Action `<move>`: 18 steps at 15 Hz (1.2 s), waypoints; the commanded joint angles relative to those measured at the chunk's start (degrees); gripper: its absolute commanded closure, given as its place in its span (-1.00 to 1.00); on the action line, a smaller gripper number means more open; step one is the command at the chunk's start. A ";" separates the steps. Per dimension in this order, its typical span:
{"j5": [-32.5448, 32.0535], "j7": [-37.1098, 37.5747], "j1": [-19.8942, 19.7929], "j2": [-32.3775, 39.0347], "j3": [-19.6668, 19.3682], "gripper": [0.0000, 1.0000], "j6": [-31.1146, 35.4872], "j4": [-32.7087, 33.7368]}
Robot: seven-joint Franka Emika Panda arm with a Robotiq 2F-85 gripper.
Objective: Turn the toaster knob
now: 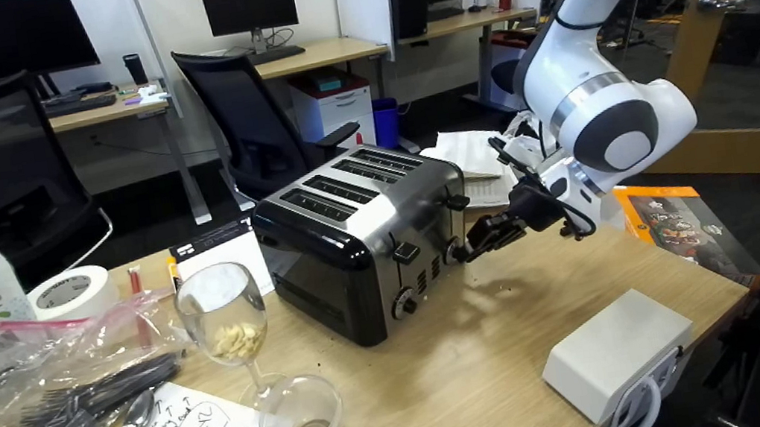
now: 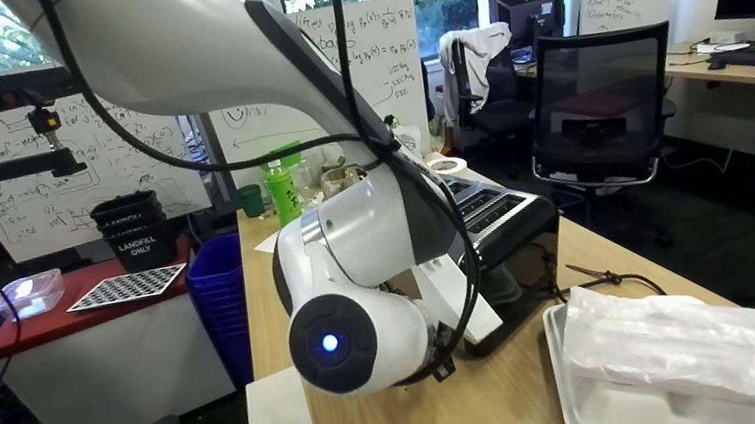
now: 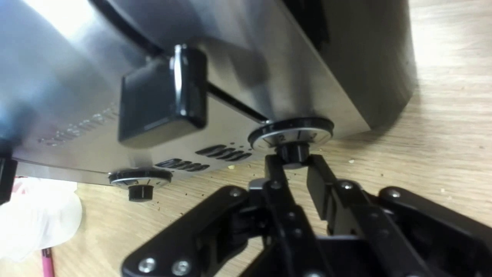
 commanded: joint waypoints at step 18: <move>18.18 -24.84 -13.45 -4.81 13.23 -0.94 15.15 -0.16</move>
